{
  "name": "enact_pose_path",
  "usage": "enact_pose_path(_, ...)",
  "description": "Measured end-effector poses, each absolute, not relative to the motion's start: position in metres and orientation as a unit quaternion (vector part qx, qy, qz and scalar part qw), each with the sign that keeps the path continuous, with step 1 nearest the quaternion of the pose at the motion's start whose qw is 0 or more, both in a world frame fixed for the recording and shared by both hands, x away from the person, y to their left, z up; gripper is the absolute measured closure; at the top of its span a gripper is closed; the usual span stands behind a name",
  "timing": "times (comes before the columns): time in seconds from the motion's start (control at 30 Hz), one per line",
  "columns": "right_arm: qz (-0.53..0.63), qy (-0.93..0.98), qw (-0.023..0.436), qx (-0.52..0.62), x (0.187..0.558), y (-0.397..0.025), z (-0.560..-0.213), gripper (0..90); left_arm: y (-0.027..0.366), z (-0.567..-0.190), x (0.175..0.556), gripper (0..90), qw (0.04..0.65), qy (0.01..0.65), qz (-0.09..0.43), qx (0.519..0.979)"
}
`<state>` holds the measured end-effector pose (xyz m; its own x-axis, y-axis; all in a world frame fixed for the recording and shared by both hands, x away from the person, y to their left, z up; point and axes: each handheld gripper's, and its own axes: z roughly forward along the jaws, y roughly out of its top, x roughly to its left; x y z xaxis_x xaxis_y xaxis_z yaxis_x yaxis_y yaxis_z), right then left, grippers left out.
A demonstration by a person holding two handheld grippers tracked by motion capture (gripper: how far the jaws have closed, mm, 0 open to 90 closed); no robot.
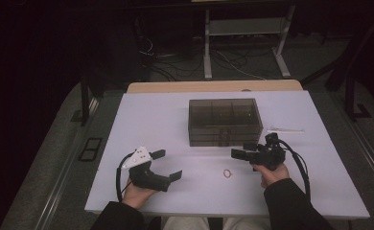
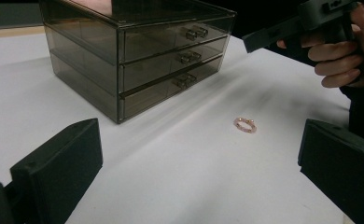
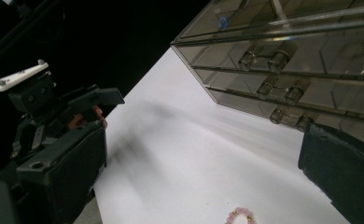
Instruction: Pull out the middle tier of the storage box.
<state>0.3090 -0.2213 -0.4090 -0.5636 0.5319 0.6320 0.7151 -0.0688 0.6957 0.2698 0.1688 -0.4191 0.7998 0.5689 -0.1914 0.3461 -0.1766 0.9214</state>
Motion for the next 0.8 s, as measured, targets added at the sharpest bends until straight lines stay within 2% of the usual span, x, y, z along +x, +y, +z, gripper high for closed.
enact_pose_path(0.33, -0.569, -0.646, 0.119, -0.494, 0.316, -0.215, -0.416, 0.6, 0.168, -0.419, 0.270, 0.0, 0.566, 0.301, 0.099, 0.761)
enact_pose_path(0.8, -0.561, -0.610, 0.151, -0.539, 0.324, -0.206, -0.428, 0.6, 0.168, -0.419, 0.270, 0.0, 0.566, 0.298, 0.099, 0.762)
